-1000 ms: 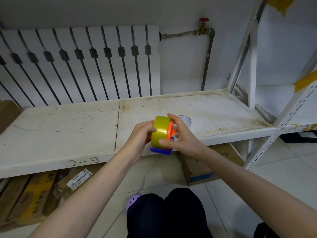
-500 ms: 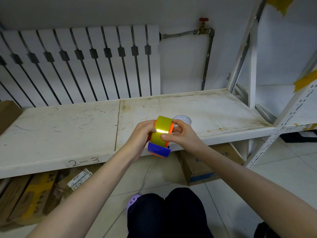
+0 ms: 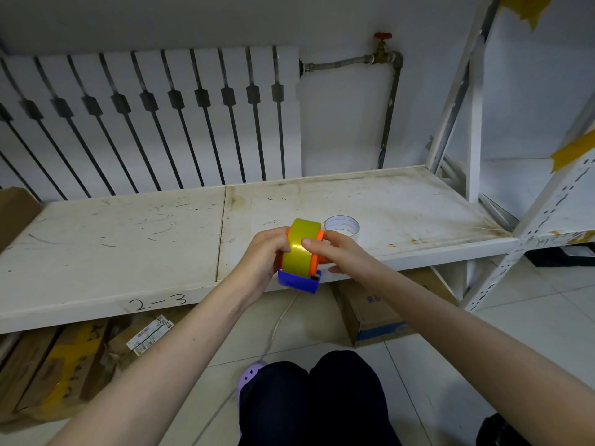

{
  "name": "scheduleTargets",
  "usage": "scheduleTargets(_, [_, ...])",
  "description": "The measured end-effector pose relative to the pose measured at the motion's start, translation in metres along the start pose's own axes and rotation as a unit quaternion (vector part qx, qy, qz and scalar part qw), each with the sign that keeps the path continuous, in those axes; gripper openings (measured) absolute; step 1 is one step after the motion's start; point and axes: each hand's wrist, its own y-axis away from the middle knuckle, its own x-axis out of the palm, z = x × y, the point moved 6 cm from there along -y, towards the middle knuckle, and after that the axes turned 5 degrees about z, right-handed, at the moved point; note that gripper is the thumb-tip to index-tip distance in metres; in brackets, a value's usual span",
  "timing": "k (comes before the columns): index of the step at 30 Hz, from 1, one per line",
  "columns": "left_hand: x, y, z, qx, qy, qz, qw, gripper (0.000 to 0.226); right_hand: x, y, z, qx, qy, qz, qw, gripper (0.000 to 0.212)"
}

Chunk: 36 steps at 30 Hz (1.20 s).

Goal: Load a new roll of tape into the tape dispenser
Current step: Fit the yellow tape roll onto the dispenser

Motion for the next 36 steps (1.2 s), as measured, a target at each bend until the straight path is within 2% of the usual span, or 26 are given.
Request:
scheduleTargets(4, [0.001, -0.002, 0.000, -0.010, 0.017, -0.006, 1.000, 0.040, -0.003, -0.001, 0.006, -0.058, 0.040, -0.059, 0.996, 0.088])
scheduleTargets(8, [-0.002, -0.002, -0.004, -0.012, 0.013, -0.009, 1.000, 0.039, 0.001, 0.002, 0.009, -0.119, 0.062, -0.009, 0.991, 0.100])
scheduleTargets(13, [-0.004, -0.002, -0.005, -0.014, -0.003, -0.022, 1.000, 0.047, -0.006, 0.003, 0.014, -0.162, 0.082, -0.052, 0.982, 0.083])
scheduleTargets(20, [0.000, 0.003, -0.006, -0.031, 0.047, 0.007, 0.998, 0.050, -0.007, -0.003, 0.006, -0.119, -0.017, -0.041, 0.992, 0.068])
scheduleTargets(23, [0.000, 0.002, -0.002, -0.045, 0.070, -0.006, 0.997, 0.039, -0.007, -0.004, 0.004, -0.119, -0.018, -0.044, 0.992, 0.064])
scheduleTargets(31, [-0.003, -0.001, -0.001, -0.043, 0.025, -0.020, 0.999, 0.043, -0.006, -0.008, -0.001, -0.104, -0.016, -0.042, 0.994, 0.068])
scheduleTargets(35, [-0.002, 0.000, -0.005, -0.023, 0.003, 0.000, 1.000, 0.058, -0.008, -0.011, -0.005, -0.093, -0.028, -0.040, 0.994, 0.062])
scheduleTargets(36, [-0.003, -0.001, -0.005, -0.019, 0.000, 0.003, 1.000, 0.055, -0.008, -0.012, -0.006, -0.088, -0.033, -0.042, 0.995, 0.060])
